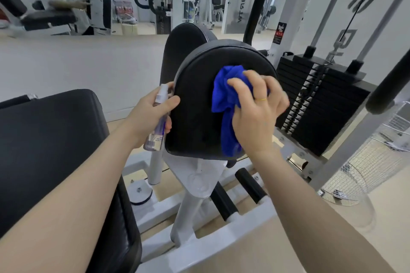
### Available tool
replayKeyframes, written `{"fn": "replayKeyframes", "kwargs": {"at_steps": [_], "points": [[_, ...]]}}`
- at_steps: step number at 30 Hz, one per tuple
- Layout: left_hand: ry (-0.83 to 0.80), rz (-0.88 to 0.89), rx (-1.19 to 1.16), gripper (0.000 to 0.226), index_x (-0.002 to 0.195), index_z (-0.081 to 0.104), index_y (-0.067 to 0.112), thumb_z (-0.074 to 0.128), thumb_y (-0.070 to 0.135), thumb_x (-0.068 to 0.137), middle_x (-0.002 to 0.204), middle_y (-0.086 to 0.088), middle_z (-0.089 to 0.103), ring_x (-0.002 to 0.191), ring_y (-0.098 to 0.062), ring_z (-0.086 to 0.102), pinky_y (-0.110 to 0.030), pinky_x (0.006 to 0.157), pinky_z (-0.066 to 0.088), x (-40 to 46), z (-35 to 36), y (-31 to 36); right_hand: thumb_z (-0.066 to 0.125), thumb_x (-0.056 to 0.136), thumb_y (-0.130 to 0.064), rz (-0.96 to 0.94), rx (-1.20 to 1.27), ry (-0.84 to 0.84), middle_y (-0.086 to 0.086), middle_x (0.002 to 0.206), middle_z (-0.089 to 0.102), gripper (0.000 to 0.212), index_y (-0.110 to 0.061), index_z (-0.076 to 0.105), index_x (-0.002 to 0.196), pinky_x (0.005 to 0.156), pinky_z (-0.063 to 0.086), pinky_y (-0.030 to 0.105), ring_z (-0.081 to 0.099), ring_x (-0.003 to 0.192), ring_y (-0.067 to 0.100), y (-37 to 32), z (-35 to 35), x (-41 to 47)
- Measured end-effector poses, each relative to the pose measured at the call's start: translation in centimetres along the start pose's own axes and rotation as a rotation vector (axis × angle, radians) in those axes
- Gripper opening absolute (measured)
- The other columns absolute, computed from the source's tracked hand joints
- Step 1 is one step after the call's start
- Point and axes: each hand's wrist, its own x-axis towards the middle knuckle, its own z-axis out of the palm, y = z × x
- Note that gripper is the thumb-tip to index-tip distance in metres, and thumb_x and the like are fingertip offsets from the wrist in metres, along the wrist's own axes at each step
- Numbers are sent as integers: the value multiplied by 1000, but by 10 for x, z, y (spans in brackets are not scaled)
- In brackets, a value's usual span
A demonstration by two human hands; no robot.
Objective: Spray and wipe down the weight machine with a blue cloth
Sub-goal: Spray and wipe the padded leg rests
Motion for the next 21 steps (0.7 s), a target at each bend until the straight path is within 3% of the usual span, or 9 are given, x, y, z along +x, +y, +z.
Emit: {"fn": "replayKeyframes", "kwargs": {"at_steps": [2, 4, 8, 11, 14, 17, 19, 21], "points": [[-16, -20, -1, 35, 129, 43, 35, 49, 31, 95, 58, 8, 58, 43, -10, 50, -24, 47, 48, 1, 0, 1, 54, 83, -4, 162, -66, 91, -11, 120, 45, 33, -29, 58, 104, 86, 28, 37, 42, 107, 21, -8, 3, 6], [-27, -28, -16, 38, 132, 43, 32, 50, 30, 94, 64, 3, 57, 42, -11, 50, -25, 47, 47, 1, 1, 1, 53, 83, -4, 232, 19, 113, -7, 122, 45, 33, -27, 56, 107, 86, 31, 37, 42, 104, 21, -31, 11, -4], [-14, -8, -72, 41, 133, 45, 27, 53, 24, 93, 75, -1, 56, 40, -13, 48, -24, 41, 44, 1, 3, 2, 50, 92, -10, -73, 147, -74, -2, 124, 43, 23, -22, 52, 112, 84, 40, 40, 43, 103, 26, -60, 18, -40], [-23, -4, -53, 39, 132, 44, 29, 52, 25, 94, 74, -1, 56, 43, -13, 49, -26, 44, 45, -1, -1, 3, 44, 94, -12, -231, 74, -92, -3, 122, 46, 24, -26, 57, 107, 83, 37, 40, 45, 100, 26, -35, 14, -15], [-44, 0, -1, 34, 128, 44, 33, 51, 27, 94, 60, 3, 58, 43, -14, 50, -25, 45, 46, -2, -5, 3, 49, 85, -6, 9, 1, 0, -1, 117, 60, 31, -25, 66, 101, 82, 32, 38, 41, 102, 24, -21, 4, 29], [-48, 7, -1, 31, 122, 44, 39, 51, 27, 94, 61, 2, 58, 44, -14, 51, -25, 47, 48, -5, -4, 3, 46, 77, -5, 316, 119, 49, 4, 117, 63, 37, -20, 71, 100, 81, 31, 34, 37, 102, 22, -29, 0, 60], [-35, 13, -26, 27, 116, 48, 37, 51, 22, 95, 61, 3, 59, 43, -14, 49, -25, 44, 46, -6, -3, 4, 43, 75, -5, 258, 210, 5, 7, 116, 63, 38, -17, 72, 98, 80, 34, 36, 39, 99, 26, -52, 5, 54], [5, 8, -40, 21, 101, 54, 25, 47, 6, 93, 61, -3, 57, 40, -14, 47, -23, 41, 42, -4, -2, 3, 38, 86, -9, 62, 234, -115, 9, 116, 62, 36, -15, 69, 100, 82, 37, 40, 40, 98, 30, -82, 12, 34]]}}
